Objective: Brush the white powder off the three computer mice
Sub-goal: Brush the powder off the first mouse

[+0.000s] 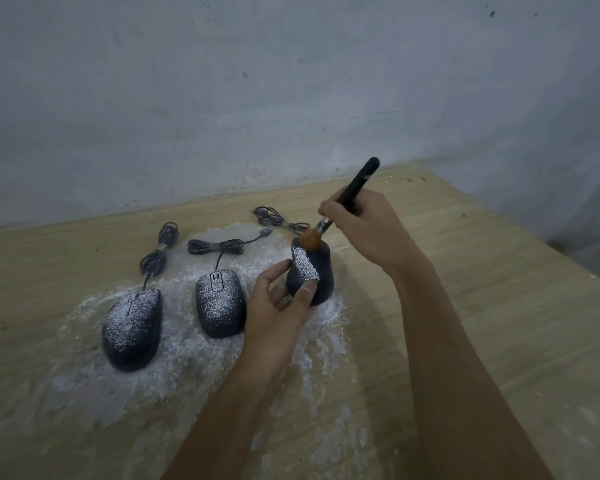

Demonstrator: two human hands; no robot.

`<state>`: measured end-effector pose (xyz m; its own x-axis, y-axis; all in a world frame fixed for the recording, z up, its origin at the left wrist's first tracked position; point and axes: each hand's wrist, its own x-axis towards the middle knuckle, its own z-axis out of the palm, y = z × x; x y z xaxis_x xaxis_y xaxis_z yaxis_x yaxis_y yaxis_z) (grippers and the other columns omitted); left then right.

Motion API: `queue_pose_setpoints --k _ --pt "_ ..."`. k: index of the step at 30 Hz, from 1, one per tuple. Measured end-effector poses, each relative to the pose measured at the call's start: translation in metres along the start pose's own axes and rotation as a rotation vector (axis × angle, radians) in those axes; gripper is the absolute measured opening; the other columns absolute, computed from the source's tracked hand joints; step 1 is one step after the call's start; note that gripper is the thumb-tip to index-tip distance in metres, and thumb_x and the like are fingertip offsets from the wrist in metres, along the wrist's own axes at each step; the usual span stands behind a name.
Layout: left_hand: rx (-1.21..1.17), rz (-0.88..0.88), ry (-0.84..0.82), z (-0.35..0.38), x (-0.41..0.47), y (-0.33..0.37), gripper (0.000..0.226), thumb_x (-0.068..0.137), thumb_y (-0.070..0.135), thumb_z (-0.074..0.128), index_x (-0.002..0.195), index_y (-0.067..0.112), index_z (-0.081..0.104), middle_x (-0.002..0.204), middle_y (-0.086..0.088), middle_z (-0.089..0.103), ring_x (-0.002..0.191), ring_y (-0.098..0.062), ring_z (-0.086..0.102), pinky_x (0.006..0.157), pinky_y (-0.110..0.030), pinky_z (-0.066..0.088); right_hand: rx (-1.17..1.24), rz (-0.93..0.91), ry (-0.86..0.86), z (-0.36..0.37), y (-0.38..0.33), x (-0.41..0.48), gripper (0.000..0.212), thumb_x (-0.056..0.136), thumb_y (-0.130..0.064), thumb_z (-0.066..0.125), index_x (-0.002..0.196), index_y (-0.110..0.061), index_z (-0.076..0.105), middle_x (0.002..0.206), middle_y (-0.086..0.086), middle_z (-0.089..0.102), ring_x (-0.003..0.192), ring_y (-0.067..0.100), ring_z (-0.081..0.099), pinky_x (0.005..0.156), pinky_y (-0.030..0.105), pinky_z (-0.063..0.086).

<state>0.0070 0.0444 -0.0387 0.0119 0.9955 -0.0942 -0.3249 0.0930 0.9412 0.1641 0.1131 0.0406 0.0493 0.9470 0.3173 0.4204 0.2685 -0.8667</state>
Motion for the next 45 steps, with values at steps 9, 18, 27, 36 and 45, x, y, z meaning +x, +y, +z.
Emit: queue_pose_setpoints --k 9,18,27,36,45 --pt "-0.080 -0.016 -0.002 0.001 0.000 0.002 0.041 0.092 0.007 0.068 0.129 0.019 0.056 0.116 -0.001 0.076 0.105 -0.014 0.073 0.078 -0.026 0.060 0.059 0.000 0.044 -0.002 -0.004 -0.001 0.014 0.093 -0.022 0.068 0.084 -0.015 0.075 0.069 -0.004 0.064 0.064 0.006 0.055 0.061 0.020 0.044" --pt "-0.054 -0.005 -0.007 0.000 0.001 0.000 0.039 0.092 0.008 0.069 0.127 0.022 0.057 0.116 0.000 0.075 0.104 -0.012 0.073 0.078 -0.027 0.060 0.081 0.005 0.009 0.004 -0.009 -0.003 0.012 0.095 -0.020 0.067 0.088 -0.014 0.075 0.073 0.001 0.062 0.066 0.009 0.055 0.062 0.019 0.044" --pt "-0.014 0.015 0.002 -0.001 0.001 -0.003 0.040 0.090 0.011 0.072 0.125 0.027 0.059 0.114 0.000 0.075 0.101 -0.014 0.074 0.080 -0.029 0.061 0.113 -0.036 0.024 0.006 -0.009 -0.003 0.014 0.094 -0.020 0.069 0.083 -0.027 0.075 0.073 -0.009 0.069 0.070 0.005 0.062 0.067 0.018 0.048" --pt "-0.033 0.010 0.013 -0.002 0.003 -0.004 0.040 0.090 0.011 0.072 0.124 0.028 0.059 0.114 -0.002 0.075 0.103 -0.017 0.074 0.086 -0.036 0.060 0.100 -0.060 0.180 0.002 -0.015 -0.008 0.018 0.095 -0.030 0.071 0.077 -0.033 0.073 0.066 -0.014 0.070 0.067 0.009 0.062 0.063 0.024 0.047" --pt "-0.054 0.001 -0.022 -0.002 0.006 -0.005 0.041 0.091 0.008 0.072 0.125 0.026 0.057 0.108 0.004 0.078 0.104 -0.015 0.073 0.093 -0.043 0.058 0.070 -0.100 0.243 -0.006 0.008 -0.038 0.018 0.097 -0.024 0.067 0.083 -0.034 0.071 0.063 -0.010 0.063 0.058 0.008 0.054 0.053 0.021 0.042"
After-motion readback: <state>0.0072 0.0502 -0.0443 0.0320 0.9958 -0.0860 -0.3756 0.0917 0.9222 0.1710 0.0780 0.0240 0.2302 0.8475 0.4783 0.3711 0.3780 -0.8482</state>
